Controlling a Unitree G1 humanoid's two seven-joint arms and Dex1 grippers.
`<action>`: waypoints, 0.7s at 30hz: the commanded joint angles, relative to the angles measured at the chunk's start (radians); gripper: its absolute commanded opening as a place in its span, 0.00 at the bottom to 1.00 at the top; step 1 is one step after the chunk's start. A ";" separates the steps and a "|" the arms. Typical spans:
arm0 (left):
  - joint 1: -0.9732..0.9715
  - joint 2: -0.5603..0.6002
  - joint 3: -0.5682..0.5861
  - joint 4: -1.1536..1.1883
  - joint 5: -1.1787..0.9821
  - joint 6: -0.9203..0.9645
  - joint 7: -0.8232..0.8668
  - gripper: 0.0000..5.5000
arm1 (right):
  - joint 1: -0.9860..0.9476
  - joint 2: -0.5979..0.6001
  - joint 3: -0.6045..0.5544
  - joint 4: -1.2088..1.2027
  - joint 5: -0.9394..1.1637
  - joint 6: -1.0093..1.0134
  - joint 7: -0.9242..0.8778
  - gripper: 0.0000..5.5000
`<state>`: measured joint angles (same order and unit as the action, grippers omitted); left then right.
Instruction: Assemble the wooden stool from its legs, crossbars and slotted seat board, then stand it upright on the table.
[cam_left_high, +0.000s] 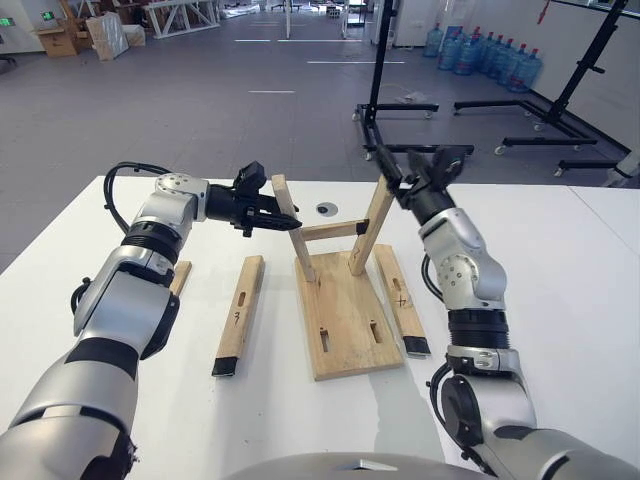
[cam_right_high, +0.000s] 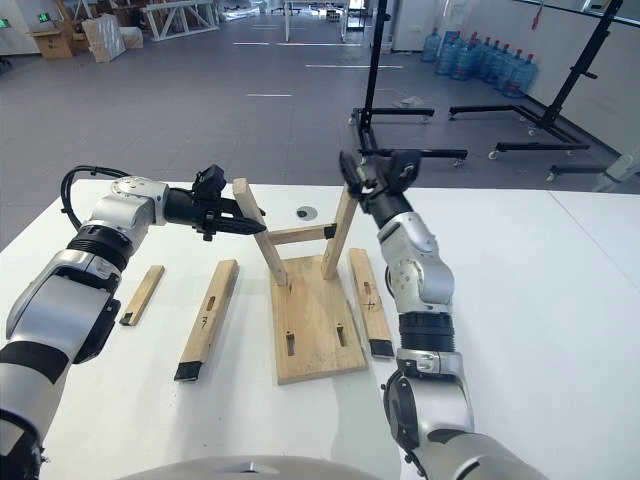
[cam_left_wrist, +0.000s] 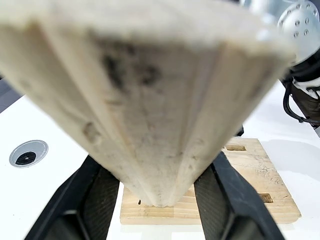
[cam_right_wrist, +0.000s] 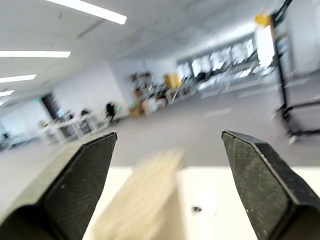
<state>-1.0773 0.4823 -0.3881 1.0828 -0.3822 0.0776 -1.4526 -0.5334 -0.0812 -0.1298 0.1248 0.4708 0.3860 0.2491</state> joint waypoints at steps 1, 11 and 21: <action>0.206 -0.047 -0.193 0.098 0.300 0.018 0.036 0.37 | 0.036 0.026 0.025 -0.013 0.058 0.128 0.037 0.71; 0.185 -0.044 -0.205 0.099 0.311 0.012 0.022 0.37 | 0.038 0.033 0.339 -0.121 -0.203 0.099 0.060 0.71; 0.106 -0.096 -0.203 0.089 0.290 0.013 0.004 0.37 | 0.003 0.104 0.417 -0.089 -0.296 0.114 0.086 0.71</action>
<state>-1.1130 0.5096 -0.4175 1.1093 -0.3750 0.0708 -1.5068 -0.4821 -0.0970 0.1013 0.0384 0.1499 0.4573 0.2310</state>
